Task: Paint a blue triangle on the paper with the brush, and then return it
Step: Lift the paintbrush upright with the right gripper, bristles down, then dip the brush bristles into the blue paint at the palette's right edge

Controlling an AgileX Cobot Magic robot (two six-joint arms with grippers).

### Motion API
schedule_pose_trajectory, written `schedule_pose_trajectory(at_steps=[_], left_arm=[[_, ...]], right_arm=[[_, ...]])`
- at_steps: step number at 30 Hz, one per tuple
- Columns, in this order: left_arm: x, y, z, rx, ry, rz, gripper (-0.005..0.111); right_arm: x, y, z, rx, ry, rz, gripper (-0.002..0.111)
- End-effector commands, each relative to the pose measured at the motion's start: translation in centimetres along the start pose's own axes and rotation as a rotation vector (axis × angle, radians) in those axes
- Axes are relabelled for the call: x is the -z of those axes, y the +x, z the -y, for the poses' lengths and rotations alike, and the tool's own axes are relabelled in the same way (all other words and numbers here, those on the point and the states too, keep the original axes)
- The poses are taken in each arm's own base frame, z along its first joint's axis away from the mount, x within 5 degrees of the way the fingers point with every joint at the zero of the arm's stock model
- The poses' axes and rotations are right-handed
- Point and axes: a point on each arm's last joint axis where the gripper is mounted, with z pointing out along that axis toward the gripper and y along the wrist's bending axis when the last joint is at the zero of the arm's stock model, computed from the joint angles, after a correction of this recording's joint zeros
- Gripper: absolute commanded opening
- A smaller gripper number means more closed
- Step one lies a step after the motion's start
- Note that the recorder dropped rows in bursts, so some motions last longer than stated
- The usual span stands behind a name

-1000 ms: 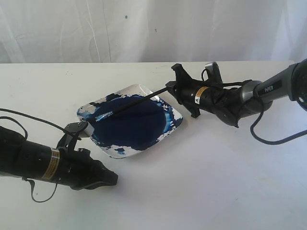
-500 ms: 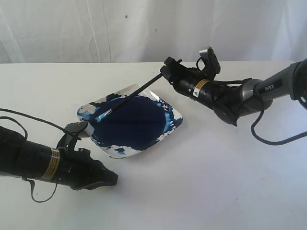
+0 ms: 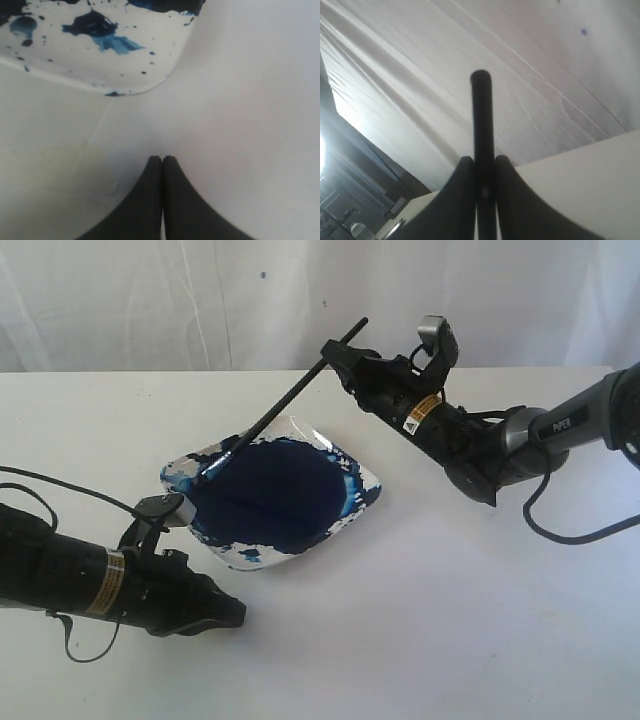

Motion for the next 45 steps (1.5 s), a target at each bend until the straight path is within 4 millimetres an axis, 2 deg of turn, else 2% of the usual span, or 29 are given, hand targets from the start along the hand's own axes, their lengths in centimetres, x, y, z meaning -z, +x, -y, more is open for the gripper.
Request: schedule_pose_trajectory(at_steps=[1, 7, 14, 21, 29, 32, 36, 45], left_arm=[[0.0, 0.0, 0.0, -0.004, -0.003, 0.000, 0.000], [0.0, 0.0, 0.0, -0.004, -0.003, 0.000, 0.000], [0.0, 0.0, 0.0, -0.004, -0.003, 0.000, 0.000], [0.0, 0.0, 0.0, -0.004, -0.003, 0.000, 0.000], [0.0, 0.0, 0.0, -0.004, -0.003, 0.000, 0.000], [0.0, 0.0, 0.0, -0.004, -0.003, 0.000, 0.000], [0.0, 0.0, 0.0, -0.004, -0.003, 0.000, 0.000], [0.0, 0.0, 0.0, -0.004, -0.003, 0.000, 0.000]], right_arm=[[0.1, -2.0, -1.4, 0.088, -0.060, 0.061, 0.000], [-0.1, -4.4, -4.5, 0.184, -0.133, 0.029, 0.000], [-0.2, -6.4, -8.0, 0.387, -0.073, -0.159, 0.000], [0.4, -9.0, -12.3, 0.502, -0.111, -0.174, 0.000], [1.4, -10.6, -15.2, 0.618, -0.066, -0.274, 0.000], [1.5, -10.8, -15.3, 0.586, -0.040, -0.273, 0.000], [1.6, -11.1, -13.8, 0.594, 0.134, -0.294, 0.000], [2.2, -11.8, -11.8, 0.530, 0.395, -0.286, 0.000]])
